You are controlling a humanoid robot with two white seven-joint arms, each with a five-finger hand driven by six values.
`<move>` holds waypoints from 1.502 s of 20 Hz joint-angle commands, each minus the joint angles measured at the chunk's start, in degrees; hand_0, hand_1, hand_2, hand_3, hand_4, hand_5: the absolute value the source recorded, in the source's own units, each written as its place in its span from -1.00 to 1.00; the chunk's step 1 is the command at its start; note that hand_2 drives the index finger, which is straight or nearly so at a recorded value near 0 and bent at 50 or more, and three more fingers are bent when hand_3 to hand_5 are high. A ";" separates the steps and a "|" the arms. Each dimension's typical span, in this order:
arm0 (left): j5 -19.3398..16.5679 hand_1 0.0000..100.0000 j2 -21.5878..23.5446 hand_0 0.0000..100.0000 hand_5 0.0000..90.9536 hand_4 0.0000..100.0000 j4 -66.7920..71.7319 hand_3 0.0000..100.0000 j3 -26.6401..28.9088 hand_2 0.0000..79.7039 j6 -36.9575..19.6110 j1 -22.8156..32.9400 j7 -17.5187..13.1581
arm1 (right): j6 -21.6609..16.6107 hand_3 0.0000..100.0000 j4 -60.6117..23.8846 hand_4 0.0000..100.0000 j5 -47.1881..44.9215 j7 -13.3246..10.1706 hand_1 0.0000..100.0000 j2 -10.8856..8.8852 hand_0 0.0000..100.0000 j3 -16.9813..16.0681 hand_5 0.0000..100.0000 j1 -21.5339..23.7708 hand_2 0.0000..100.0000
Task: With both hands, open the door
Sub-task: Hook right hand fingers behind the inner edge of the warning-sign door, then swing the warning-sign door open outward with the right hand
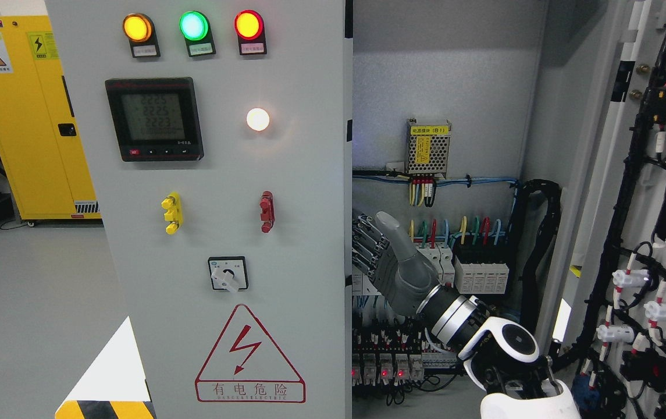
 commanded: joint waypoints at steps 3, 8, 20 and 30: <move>0.00 -0.61 -0.01 -0.29 -1.00 -1.00 -0.08 -1.00 -0.10 -1.00 0.12 -0.09 -0.04 | -0.12 -1.00 1.54 -1.00 0.05 3.25 -0.80 -0.50 -0.57 -1.04 -1.00 -1.29 -1.00; 0.00 -0.61 -0.01 -0.29 -1.00 -1.00 -0.08 -1.00 -0.10 -1.00 0.12 -0.09 -0.04 | -0.12 -1.00 2.15 -1.00 -0.04 3.61 -0.79 -0.50 -0.57 -1.39 -1.00 -1.82 -1.00; 0.00 -0.62 -0.01 -0.29 -1.00 -1.00 -0.08 -1.00 0.08 -1.00 0.12 -0.09 -0.04 | -0.04 -1.00 1.80 -1.00 -0.13 7.29 -0.79 -0.76 -0.57 -1.83 -1.00 -2.17 -1.00; 0.00 -0.62 -0.01 -0.29 -1.00 -1.00 -0.08 -1.00 0.08 -1.00 0.12 -0.09 -0.04 | -0.04 -1.00 1.62 -1.00 -0.13 9.50 -0.79 -0.85 -0.57 -1.83 -1.00 -2.09 -1.00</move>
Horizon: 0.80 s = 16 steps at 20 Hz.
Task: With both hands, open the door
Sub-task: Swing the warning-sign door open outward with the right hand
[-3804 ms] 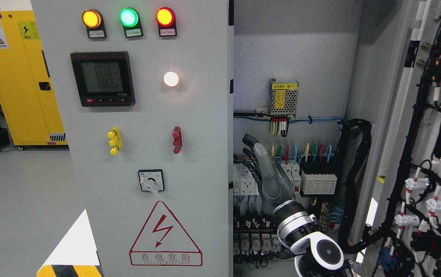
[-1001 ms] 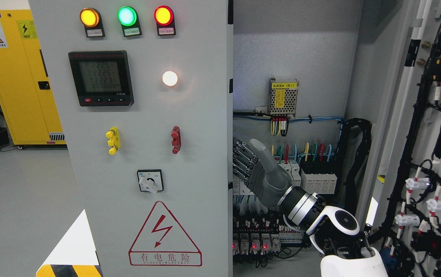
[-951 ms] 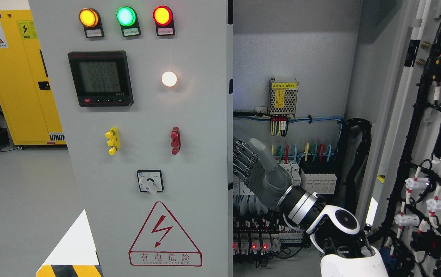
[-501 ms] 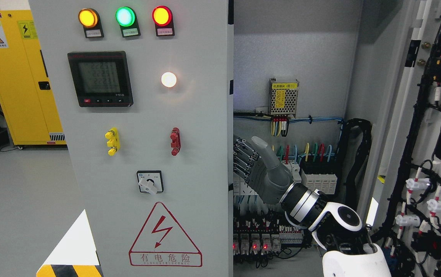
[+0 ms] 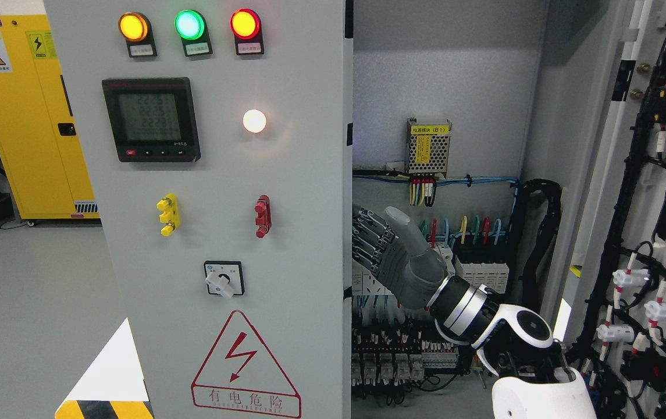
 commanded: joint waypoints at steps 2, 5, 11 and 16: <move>0.00 -0.62 0.00 -0.29 -1.00 -1.00 0.00 -1.00 0.05 -1.00 -0.34 0.00 0.01 | 0.02 -1.00 0.01 -1.00 0.02 0.03 -0.79 -0.17 -0.57 0.94 -1.00 0.08 -1.00; 0.00 -0.62 0.00 -0.29 -1.00 -1.00 0.00 -1.00 0.05 -1.00 -0.34 0.00 0.01 | -0.07 -1.00 -0.69 -1.00 0.02 0.03 -0.79 -0.17 -0.57 1.20 -1.00 0.70 -1.00; 0.00 -0.62 0.00 -0.29 -1.00 -1.00 0.00 -1.00 0.05 -1.00 -0.34 0.00 0.01 | 0.02 -1.00 -5.69 -1.00 -0.85 0.03 -0.79 -0.34 -0.57 2.69 -1.00 5.17 -1.00; 0.00 -0.62 0.00 -0.29 -1.00 -1.00 0.00 -1.00 0.05 -1.00 -0.34 0.00 0.01 | -0.07 -1.00 -11.32 -1.00 -2.08 -0.06 -0.79 -3.15 -0.57 9.72 -1.00 8.69 -1.00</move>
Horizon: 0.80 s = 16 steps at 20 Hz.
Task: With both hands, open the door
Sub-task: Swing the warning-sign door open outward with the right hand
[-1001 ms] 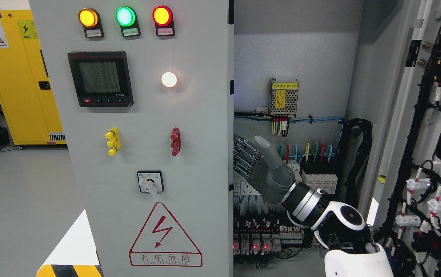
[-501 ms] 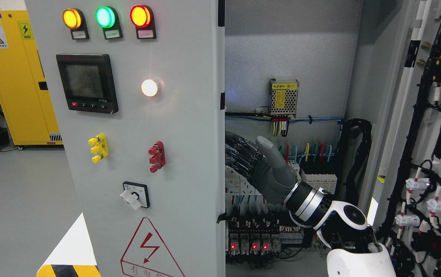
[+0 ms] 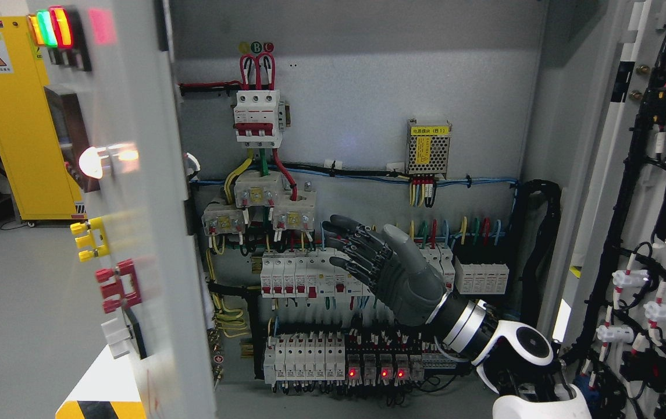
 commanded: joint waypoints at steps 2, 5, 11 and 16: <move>0.00 -0.62 0.00 -0.29 -1.00 -1.00 0.00 -1.00 0.02 -1.00 0.00 0.09 0.02 | -0.01 -1.00 -8.31 -1.00 -2.59 -0.29 -0.79 -2.15 -0.57 9.16 -1.00 4.36 -1.00; 0.00 -0.62 0.00 -0.29 -1.00 -1.00 0.00 -1.00 -0.07 -1.00 0.00 0.00 0.02 | -0.01 -1.00 -10.24 -1.00 -2.77 -0.38 -0.79 -3.38 -0.57 11.71 -1.00 6.46 -1.00; 0.00 -0.62 0.00 -0.29 -1.00 -1.00 0.00 -1.00 0.02 -1.00 0.00 0.00 0.02 | -0.01 -1.00 -13.32 -1.00 -2.86 -0.47 -0.79 -3.56 -0.57 19.27 -1.00 10.69 -1.00; 0.00 -0.62 0.00 -0.28 -1.00 -1.00 0.00 -1.00 0.02 -1.00 0.00 0.00 0.02 | -0.10 -1.00 -13.32 -1.00 -2.86 -0.65 -0.79 -2.86 -0.57 24.81 -1.00 14.46 -1.00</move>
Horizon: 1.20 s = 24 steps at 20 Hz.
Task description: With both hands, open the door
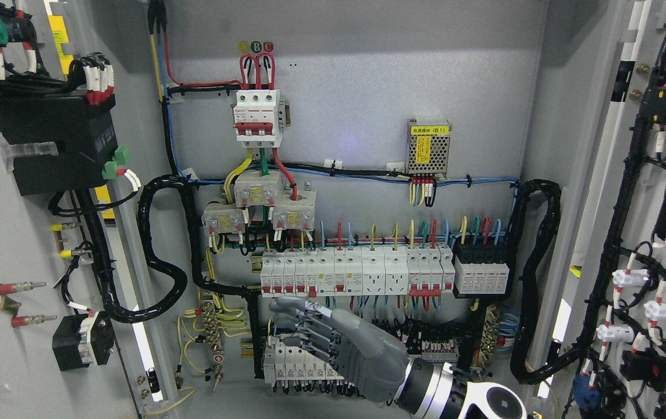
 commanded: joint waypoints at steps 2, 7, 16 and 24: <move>0.00 -0.62 0.00 -0.28 -1.00 -1.00 0.00 -1.00 0.02 -1.00 0.01 -0.01 0.04 | -0.27 -1.00 -4.10 -1.00 -0.20 -0.10 -0.79 -0.27 -0.57 13.70 -1.00 4.84 -1.00; 0.00 -0.62 0.00 -0.28 -1.00 -1.00 0.00 -1.00 0.02 -1.00 0.01 -0.01 0.04 | -0.10 -1.00 -3.39 -1.00 -0.11 -2.21 -0.79 2.72 -0.57 15.99 -1.00 5.11 -1.00; 0.00 -0.62 0.00 -0.28 -1.00 -1.00 0.00 -1.00 0.02 -1.00 0.01 -0.01 -0.05 | 0.08 -1.00 -1.82 -1.00 0.24 -2.38 -0.79 7.56 -0.57 20.65 -1.00 6.08 -1.00; 0.00 -0.62 0.00 -0.28 -1.00 -1.00 0.00 -1.00 -0.07 -1.00 0.01 -0.01 -0.22 | -0.54 -1.00 1.88 -1.00 -0.03 -2.83 -0.79 7.56 -0.57 21.88 -1.00 5.38 -1.00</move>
